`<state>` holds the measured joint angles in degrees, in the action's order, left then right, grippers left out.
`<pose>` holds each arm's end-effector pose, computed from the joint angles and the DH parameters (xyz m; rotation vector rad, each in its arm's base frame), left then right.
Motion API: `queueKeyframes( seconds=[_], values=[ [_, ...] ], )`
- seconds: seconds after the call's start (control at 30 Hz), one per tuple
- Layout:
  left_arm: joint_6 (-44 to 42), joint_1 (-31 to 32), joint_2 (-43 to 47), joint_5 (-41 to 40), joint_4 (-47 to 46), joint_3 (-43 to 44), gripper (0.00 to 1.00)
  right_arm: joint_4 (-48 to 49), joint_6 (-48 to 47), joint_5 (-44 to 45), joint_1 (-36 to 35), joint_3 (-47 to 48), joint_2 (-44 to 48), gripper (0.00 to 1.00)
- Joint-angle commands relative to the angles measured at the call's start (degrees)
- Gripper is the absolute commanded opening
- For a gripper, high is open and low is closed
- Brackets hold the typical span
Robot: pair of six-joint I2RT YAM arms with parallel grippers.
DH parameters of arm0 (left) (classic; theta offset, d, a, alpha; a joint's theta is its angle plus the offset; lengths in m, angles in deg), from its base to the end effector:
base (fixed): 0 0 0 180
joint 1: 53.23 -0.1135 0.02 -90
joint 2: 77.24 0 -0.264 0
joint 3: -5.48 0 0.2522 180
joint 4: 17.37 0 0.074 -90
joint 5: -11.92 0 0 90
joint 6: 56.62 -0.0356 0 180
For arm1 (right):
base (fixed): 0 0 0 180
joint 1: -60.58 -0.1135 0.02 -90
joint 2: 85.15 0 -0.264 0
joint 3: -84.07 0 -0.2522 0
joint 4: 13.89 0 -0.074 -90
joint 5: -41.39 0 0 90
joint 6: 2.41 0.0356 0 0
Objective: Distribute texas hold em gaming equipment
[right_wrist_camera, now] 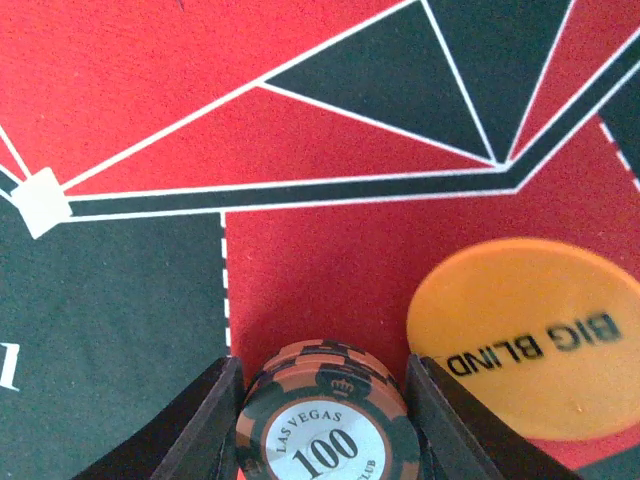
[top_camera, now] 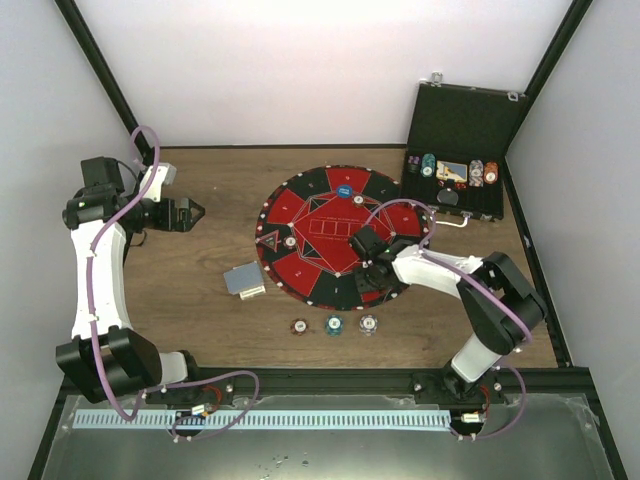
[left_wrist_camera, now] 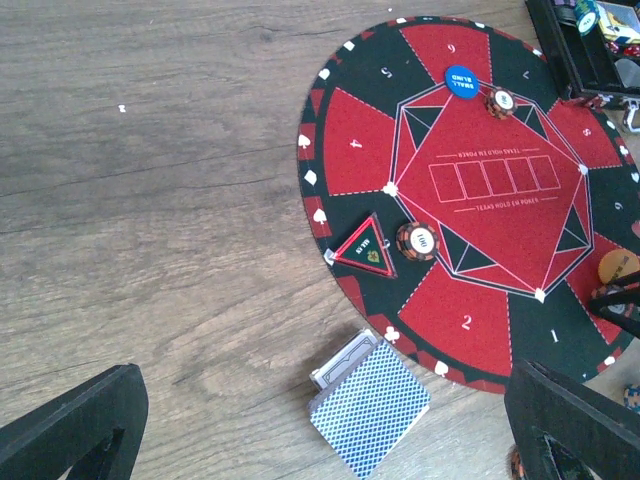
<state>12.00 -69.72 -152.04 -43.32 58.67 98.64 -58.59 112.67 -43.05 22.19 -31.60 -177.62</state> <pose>0.2410 0.0502 0.3605 0.3173 2.3695 -0.4810 0.2264 0.1749 0.1537 -0.3079 2.8177 0.1079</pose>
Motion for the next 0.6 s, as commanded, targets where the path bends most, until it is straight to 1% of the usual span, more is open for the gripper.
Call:
queueKeyframes(
  seconds=[0.0,0.03,0.13,0.37,0.47,0.57],
  values=[
    [-0.74,-0.25,0.45,0.22,0.59,1.75,1.0,2.18,-1.5,-0.43,0.86,0.64,-1.58,0.3],
    [-0.76,-0.21,0.37,0.26,0.6,1.73,1.0,1.99,-1.53,-0.65,0.86,0.79,-1.79,0.36],
    [-0.78,-0.21,0.36,0.33,0.58,1.76,1.0,1.0,-1.69,-1.39,0.86,1.1,-1.23,0.47],
    [-0.84,-0.21,0.39,0.65,0.62,1.64,1.0,-5.41,-1.5,-0.7,-0.01,4.44,5.57,0.62],
    [-0.62,-0.21,0.28,0.81,0.48,1.8,1.0,-9.47,-0.69,1.31,-2.53,7.63,7.81,0.64],
    [-0.46,-0.21,0.34,1.07,0.58,1.99,1.0,-13.09,1.7,3.29,-8.23,10.23,8.89,0.65]
  ],
)
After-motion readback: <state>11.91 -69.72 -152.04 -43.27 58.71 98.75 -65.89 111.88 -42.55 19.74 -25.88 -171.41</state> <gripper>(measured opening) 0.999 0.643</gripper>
